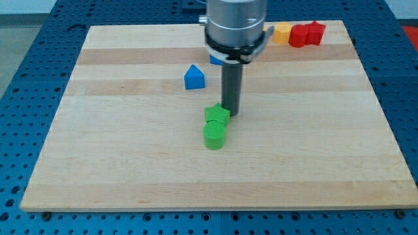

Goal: Push green star towards blue triangle

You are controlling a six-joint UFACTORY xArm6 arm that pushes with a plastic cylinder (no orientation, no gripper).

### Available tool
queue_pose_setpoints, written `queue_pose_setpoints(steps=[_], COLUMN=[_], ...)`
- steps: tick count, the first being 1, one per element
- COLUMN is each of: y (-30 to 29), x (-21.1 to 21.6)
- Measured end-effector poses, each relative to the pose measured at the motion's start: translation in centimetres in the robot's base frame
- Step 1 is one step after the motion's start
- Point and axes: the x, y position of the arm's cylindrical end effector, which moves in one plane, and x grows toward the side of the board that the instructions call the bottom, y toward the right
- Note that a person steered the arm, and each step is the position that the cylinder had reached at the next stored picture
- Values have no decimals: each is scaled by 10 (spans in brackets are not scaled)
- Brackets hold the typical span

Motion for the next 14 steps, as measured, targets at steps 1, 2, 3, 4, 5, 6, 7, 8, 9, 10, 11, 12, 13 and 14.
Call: queue_pose_setpoints(steps=[1,2,3,4,5,6,7,8,9,10,11,12,13,14], y=[-15,-8,65,78,63,43,23,-15,-41,-57,-65,-65,-57,-49], x=[0,0,0,6,51,58,55,26,24,24,22,26,45,64])
